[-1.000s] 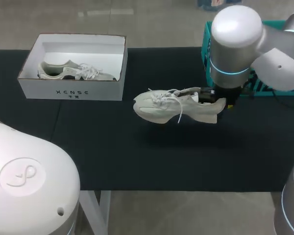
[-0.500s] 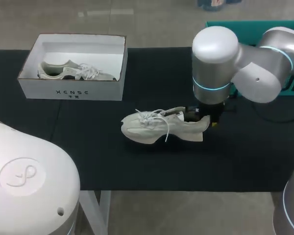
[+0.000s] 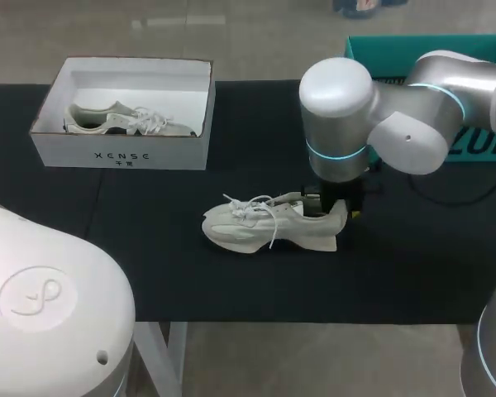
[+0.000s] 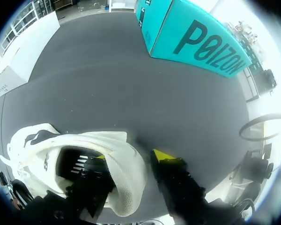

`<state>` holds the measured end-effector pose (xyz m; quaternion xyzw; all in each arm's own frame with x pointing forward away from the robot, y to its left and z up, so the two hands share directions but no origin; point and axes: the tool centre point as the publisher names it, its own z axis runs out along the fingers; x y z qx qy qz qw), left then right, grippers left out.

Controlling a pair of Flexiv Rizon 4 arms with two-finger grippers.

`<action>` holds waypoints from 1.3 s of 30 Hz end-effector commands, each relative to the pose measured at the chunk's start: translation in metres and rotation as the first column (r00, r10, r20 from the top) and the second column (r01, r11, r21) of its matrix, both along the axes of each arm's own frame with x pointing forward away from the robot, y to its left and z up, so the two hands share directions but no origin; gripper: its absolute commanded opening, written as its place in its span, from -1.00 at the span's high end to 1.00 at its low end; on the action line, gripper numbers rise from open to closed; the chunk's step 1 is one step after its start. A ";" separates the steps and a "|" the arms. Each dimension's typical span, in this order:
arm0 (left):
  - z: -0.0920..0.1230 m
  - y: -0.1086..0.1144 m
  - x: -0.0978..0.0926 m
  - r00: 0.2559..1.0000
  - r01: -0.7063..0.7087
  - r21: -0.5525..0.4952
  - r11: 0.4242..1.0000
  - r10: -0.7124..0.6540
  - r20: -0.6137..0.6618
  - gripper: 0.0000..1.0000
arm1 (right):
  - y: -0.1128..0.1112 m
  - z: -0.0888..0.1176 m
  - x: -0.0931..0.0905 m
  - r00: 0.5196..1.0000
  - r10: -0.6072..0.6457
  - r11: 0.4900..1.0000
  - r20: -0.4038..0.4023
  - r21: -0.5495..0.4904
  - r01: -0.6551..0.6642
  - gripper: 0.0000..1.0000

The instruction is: Take the shoe out of the shoebox, open the shoe tongue, remove and reinsert the insole, then place the shoe into the shoebox

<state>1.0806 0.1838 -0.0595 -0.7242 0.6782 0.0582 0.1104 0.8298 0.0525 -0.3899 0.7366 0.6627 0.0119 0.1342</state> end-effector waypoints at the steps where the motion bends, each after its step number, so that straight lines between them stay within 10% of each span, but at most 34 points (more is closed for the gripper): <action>1: -0.001 0.001 -0.002 1.000 0.001 -0.001 1.000 -0.001 0.006 -1.00 | -0.003 0.023 -0.008 1.000 0.021 1.000 0.016 0.015 -0.021 -1.00; 8: -0.001 0.001 -0.002 1.000 0.001 -0.001 1.000 -0.001 0.006 -1.00 | 0.008 0.076 -0.012 0.964 0.264 0.948 0.037 0.175 -0.266 -1.00; 12: -0.001 0.001 -0.002 1.000 0.001 -0.001 1.000 -0.001 0.006 -1.00 | 0.015 0.100 -0.025 0.722 0.692 0.687 0.016 0.293 -0.665 -1.00; 39: -0.001 0.001 -0.002 1.000 0.001 -0.001 1.000 -0.001 0.006 -1.00 | 0.012 0.100 -0.026 0.674 0.738 0.638 0.045 0.280 -0.717 -1.00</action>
